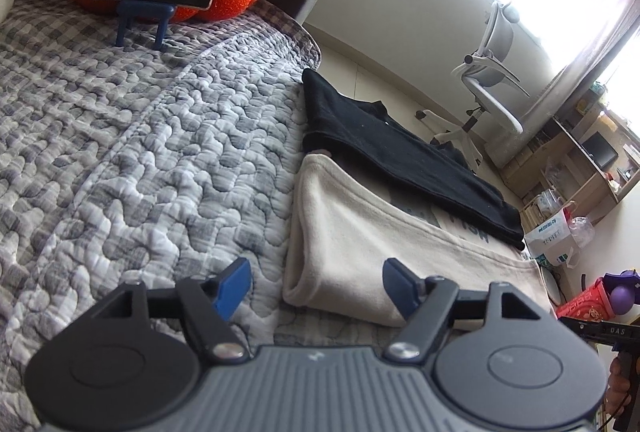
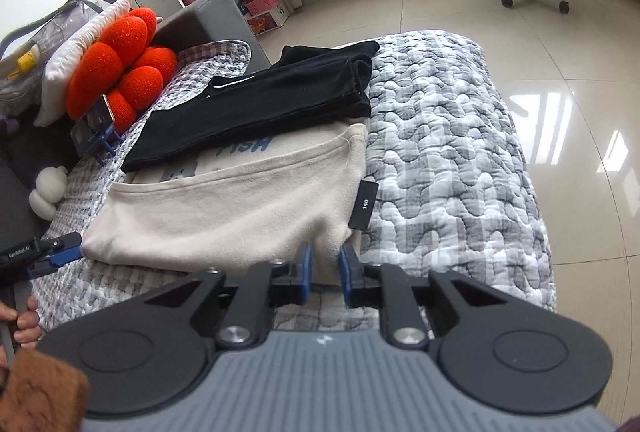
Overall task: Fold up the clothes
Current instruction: 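Open both grippers to release the folded cream garment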
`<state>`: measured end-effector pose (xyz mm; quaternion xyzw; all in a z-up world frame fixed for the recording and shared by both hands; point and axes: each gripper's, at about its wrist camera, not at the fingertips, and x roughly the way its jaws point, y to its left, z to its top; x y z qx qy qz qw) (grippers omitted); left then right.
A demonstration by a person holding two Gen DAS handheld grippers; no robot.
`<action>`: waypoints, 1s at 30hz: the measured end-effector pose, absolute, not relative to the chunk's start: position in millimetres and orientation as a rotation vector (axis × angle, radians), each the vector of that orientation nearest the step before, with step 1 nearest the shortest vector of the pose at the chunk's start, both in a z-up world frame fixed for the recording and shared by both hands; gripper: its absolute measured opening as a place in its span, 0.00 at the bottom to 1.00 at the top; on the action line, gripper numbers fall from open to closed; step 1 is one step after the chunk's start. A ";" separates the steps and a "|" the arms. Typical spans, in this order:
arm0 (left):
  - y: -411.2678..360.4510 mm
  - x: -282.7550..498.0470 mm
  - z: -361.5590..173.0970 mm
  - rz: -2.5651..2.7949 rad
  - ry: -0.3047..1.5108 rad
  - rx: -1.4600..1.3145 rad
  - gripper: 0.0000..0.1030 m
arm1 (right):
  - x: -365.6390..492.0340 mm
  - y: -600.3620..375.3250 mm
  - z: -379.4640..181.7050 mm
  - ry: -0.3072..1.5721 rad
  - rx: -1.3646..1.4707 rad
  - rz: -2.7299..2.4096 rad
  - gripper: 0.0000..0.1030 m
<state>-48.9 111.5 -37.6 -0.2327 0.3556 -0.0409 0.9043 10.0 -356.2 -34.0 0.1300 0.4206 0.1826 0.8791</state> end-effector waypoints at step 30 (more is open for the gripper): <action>110.4 -38.9 -43.6 -0.116 0.820 -0.385 0.20 | 2.3 -349.5 -38.7 0.900 0.086 0.372 0.10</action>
